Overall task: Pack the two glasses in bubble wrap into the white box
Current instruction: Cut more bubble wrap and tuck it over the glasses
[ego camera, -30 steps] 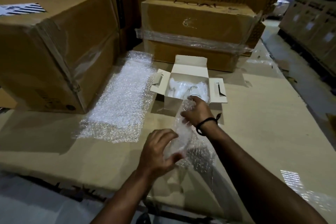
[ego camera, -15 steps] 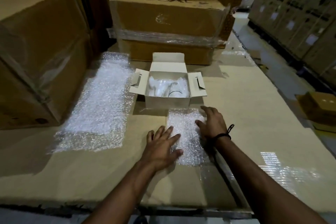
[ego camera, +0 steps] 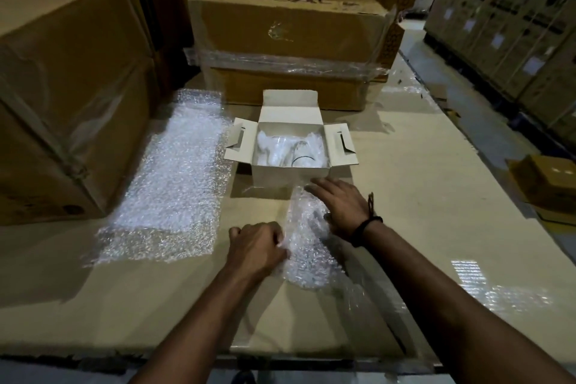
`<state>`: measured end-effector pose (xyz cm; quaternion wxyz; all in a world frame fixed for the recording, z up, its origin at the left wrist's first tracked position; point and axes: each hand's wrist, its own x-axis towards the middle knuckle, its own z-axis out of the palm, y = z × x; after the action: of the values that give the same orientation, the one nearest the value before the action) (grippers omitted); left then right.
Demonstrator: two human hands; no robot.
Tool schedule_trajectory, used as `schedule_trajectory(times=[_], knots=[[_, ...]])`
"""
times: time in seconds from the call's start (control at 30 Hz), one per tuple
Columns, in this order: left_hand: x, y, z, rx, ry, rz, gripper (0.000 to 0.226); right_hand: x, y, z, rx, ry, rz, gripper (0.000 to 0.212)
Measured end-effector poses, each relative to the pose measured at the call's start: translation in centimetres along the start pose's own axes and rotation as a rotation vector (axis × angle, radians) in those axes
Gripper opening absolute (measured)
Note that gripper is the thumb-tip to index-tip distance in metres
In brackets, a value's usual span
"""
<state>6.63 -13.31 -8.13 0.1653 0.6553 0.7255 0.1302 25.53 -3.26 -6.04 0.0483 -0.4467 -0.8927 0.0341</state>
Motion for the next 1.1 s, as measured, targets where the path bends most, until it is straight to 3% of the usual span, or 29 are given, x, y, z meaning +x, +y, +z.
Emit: schedule_trajectory(times=[0.07, 0.13, 0.23, 0.33, 0.37, 0.43, 0.57, 0.67, 0.8, 0.9, 1.0, 1.1], knots=[[0.5, -0.6, -0.8, -0.076, 0.105, 0.053, 0.010, 1.2, -0.7, -0.6, -0.098, 0.003, -0.107, 0.085], [0.8, -1.3, -1.5, -0.128, 0.206, 0.128, 0.018, 2.1, -1.0, -0.8, -0.170, -0.003, -0.179, 0.085], [1.4, -2.5, -2.0, -0.188, 0.416, 0.191, 0.026, 3.3, -0.8, -0.8, -0.227, 0.110, -0.191, 0.052], [1.7, -3.6, -1.8, -0.225, 0.385, 0.062, 0.058, 3.5, -0.6, -0.2, -0.114, 0.215, -0.030, 0.024], [1.7, -3.9, -1.5, -0.250, 0.359, 0.038, 0.059, 3.4, -0.5, 0.2, -0.054, 0.221, 0.006, 0.019], [1.4, -4.0, -0.9, -0.334, 0.390, 0.067, 0.038, 2.8, -0.3, 0.8, 0.032, 0.213, 0.055, 0.015], [1.3, -3.8, -0.7, -0.404, 0.452, 0.098, 0.041, 1.3, 0.3, 1.4, 0.068, -0.010, 0.087, 0.030], [1.8, -4.2, -0.8, -0.299, 0.369, 0.186, 0.041, 0.7, 1.0, 2.1, 0.112, -0.175, 0.060, 0.043], [1.4, -5.7, 0.7, -0.151, 0.265, 0.326, 0.024, -0.6, 2.3, 2.7, 0.152, -0.346, 0.055, 0.066], [1.2, -6.0, 0.5, -0.234, 0.284, 0.328, 0.032, -0.6, 2.2, 2.1, 0.077, -0.311, 0.031, 0.064], [1.4, -5.2, 0.5, -0.291, 0.314, 0.317, 0.036, -0.2, 1.5, 2.2, 0.068, -0.236, 0.003, 0.088], [1.6, -4.1, 1.2, -0.153, 0.253, 0.250, 0.035, -0.6, 0.7, 3.6, -0.005, -0.297, -0.039, 0.091]])
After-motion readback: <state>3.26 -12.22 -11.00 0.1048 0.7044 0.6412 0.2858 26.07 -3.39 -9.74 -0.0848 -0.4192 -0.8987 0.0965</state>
